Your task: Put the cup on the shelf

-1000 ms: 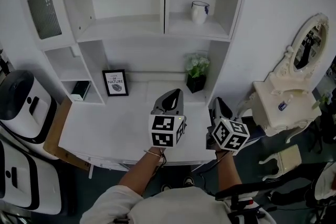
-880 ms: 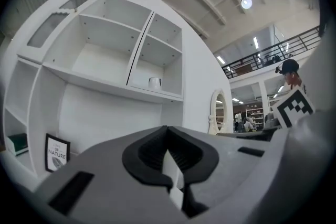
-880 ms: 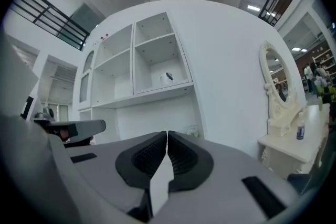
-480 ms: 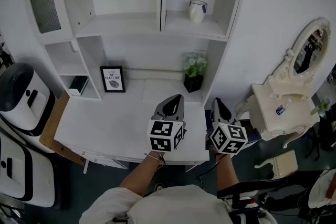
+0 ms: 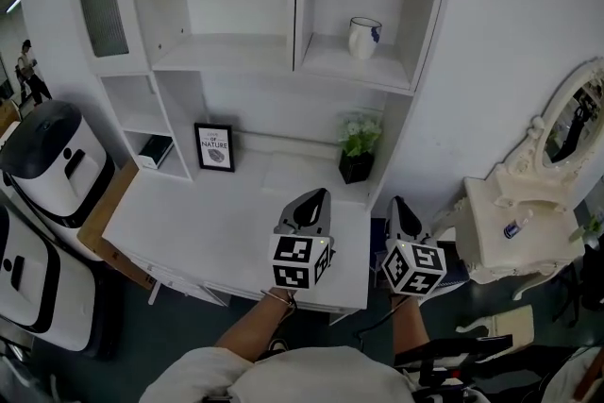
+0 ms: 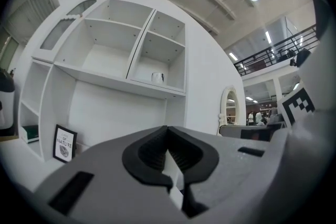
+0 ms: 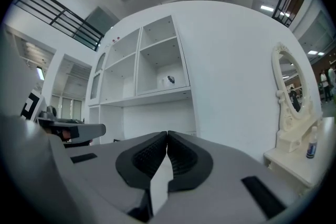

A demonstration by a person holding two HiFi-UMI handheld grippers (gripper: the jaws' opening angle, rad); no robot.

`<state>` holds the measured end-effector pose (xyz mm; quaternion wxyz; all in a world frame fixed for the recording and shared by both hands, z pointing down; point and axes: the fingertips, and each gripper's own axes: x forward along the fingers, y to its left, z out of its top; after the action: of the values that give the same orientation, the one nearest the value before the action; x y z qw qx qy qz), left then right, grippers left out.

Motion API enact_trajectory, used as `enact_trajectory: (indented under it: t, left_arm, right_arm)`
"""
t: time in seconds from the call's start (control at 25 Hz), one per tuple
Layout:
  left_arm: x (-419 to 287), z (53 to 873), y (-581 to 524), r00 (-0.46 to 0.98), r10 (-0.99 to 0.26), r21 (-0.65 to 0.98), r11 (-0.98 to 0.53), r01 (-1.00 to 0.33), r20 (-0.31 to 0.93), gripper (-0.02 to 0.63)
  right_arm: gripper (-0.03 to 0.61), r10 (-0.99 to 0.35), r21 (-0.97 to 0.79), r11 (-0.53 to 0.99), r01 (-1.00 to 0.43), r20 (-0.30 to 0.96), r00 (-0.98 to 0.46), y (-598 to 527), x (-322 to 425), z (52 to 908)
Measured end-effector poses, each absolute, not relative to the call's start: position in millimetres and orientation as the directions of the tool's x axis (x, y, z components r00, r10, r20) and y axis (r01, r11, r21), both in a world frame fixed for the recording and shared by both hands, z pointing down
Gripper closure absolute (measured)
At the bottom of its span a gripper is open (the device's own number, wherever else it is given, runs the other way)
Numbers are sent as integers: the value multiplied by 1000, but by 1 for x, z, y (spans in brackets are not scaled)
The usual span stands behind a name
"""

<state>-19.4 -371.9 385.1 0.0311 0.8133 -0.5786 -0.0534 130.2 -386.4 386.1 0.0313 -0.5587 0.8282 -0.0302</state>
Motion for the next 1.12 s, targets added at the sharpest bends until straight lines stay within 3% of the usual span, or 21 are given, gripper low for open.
enact_trajectory:
  t: [0.64, 1.12]
  left_arm:
    - [-42, 386, -383, 258, -965, 63, -260, -964, -46, 606]
    - [-47, 389, -390, 253, -966, 91, -256, -962, -45, 606]
  right_arm:
    - [557, -924, 39, 383, -923, 32, -382, -400, 114, 390]
    - [557, -932, 12, 362, -932, 31, -361, -402, 123, 388]
